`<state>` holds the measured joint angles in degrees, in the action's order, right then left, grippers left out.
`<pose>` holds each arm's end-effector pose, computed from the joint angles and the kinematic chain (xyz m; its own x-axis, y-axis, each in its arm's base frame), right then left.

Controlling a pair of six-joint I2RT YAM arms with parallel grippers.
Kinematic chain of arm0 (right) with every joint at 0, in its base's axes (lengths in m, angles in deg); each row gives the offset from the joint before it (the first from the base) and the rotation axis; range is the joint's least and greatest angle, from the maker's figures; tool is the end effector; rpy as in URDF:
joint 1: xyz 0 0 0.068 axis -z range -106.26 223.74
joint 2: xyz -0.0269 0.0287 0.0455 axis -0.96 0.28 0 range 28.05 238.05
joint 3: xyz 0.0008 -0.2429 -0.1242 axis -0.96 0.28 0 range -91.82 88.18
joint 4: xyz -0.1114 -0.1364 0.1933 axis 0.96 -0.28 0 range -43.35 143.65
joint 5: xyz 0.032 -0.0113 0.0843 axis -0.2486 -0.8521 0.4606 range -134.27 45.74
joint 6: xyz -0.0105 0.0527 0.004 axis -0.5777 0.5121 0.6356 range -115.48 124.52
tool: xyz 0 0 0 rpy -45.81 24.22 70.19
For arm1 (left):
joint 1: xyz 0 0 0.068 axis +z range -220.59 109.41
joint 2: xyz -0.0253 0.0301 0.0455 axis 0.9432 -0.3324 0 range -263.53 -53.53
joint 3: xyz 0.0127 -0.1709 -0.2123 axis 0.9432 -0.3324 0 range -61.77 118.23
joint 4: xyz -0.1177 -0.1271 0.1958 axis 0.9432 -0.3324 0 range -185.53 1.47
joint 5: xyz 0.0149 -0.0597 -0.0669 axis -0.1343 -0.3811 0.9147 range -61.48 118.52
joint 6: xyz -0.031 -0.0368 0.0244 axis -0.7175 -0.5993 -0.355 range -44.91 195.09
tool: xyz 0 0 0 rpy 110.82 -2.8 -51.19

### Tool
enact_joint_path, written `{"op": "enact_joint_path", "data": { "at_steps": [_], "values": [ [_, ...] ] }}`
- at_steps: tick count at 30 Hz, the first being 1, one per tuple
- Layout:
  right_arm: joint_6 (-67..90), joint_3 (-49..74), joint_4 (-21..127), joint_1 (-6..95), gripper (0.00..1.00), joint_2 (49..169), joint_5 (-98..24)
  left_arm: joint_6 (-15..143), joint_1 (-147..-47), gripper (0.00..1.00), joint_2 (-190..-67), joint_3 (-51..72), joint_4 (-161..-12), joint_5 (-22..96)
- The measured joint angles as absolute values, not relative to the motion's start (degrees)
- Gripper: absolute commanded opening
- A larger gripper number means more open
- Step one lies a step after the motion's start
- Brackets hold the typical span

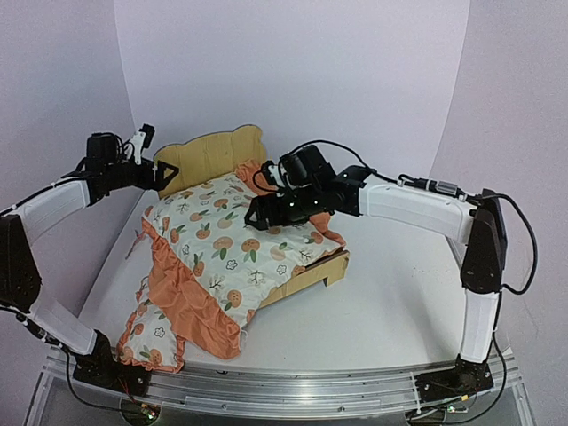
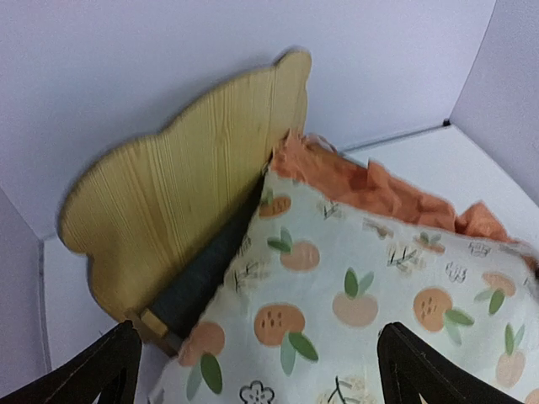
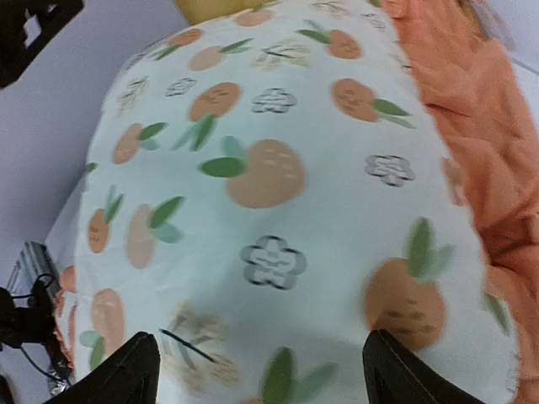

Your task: Set up the pet bed

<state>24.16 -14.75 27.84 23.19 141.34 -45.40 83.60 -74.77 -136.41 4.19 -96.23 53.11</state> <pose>0.2958 0.3583 0.3064 -0.6092 -0.2116 -0.7643 -0.5915 0.7631 0.2602 0.3339 -0.0393 0.3173 -0.3453 0.1601 -0.9247 0.5002 0.8651 -0.0370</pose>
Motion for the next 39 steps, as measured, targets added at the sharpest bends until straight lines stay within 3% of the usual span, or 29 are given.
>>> {"op": "enact_joint_path", "data": {
  "at_steps": [9, 12, 15, 19, 21, 22, 29, 37, 38, 39],
  "values": [
    [23.6, -15.3, 18.3, 36.3, 0.88, 137.3, -46.5, 92.7, -74.8, 0.99, -144.2, 2.6, -104.7, 51.8],
    [23.4, -17.0, 16.9, 37.0, 0.82, 140.9, -40.7, 95.0, -74.8, 0.98, -147.5, 2.8, -105.0, 51.8],
    [24.0, -17.6, 16.6, 35.9, 0.6, 145.1, -35.0, 97.3, -74.8, 0.76, -150.1, 4.0, -105.0, 51.9],
    [26.0, -17.4, 15.8, 35.0, 0.24, 149.5, -28.8, 99.4, -74.9, 0.27, -150.9, 5.2, -105.2, 53.0],
    [26.6, -17.1, 15.8, 34.9, 0.08, 150.0, -27.1, 99.7, -75.0, 0.07, -151.1, 6.0, -105.7, 53.8],
    [26.8, -16.8, 15.8, 34.9, 0.02, 149.9, -26.6, 99.7, -75.1, 0.02, -151.1, 6.5, -106.0, 54.2],
    [27.6, -14.4, 16.1, 35.1, 0.0, 145.9, -28.4, 100.5, -76.6, 0.0, -154.4, 15.2, -108.5, 55.5],
    [27.2, -9.9, 16.9, 34.7, 0.0, 131.1, -37.7, 100.2, -79.7, 0.0, -159.1, 26.5, -109.0, 57.8],
    [27.3, -9.7, 17.2, 34.7, 0.01, 129.9, -38.4, 100.1, -79.9, 0.04, -159.5, 27.1, -108.5, 58.1],
    [27.4, -9.6, 17.4, 34.7, 0.04, 129.4, -38.7, 100.2, -80.1, 0.14, -159.8, 27.5, -108.1, 58.3]
  ]
}}
